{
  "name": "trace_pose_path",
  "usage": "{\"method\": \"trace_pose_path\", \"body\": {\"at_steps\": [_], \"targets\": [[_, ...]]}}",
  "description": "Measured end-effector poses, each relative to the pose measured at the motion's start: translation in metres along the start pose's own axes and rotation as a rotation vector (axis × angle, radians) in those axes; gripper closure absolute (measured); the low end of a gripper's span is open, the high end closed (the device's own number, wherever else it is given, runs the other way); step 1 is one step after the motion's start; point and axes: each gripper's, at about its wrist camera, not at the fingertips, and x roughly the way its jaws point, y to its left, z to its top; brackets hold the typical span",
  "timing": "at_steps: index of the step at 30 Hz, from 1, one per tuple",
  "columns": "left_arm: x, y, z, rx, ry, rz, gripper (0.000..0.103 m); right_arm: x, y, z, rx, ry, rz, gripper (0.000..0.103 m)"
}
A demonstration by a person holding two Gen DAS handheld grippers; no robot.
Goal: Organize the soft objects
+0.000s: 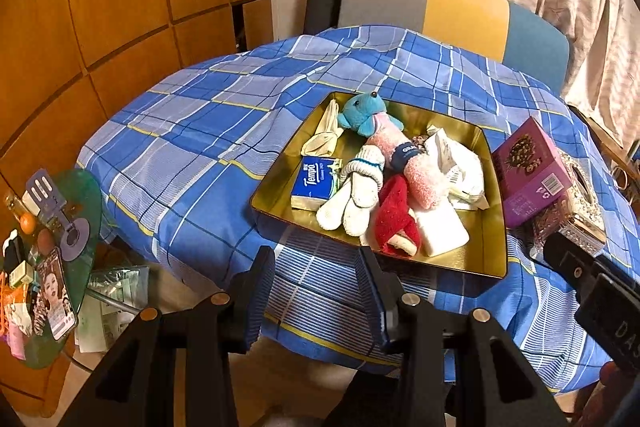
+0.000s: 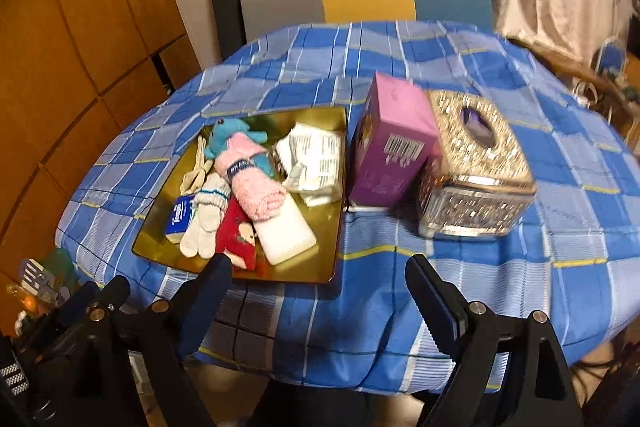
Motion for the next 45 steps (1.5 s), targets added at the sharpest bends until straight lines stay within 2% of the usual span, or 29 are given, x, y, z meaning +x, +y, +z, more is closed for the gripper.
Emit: {"method": "trace_pose_path", "body": {"at_steps": [6,8,45], "targets": [[-0.006,-0.003,0.0,0.017,-0.005,-0.008,0.061,-0.02,0.009,0.0,-0.073,-0.102,-0.07,0.012],[-0.007,-0.004,0.0,0.026,-0.009,-0.006,0.061,-0.022,0.01,0.0,-0.084,-0.112,-0.077,0.012],[-0.013,-0.007,0.001,0.048,-0.021,-0.028,0.061,-0.01,0.003,-0.004,-0.063,-0.072,-0.095,0.011]]}}
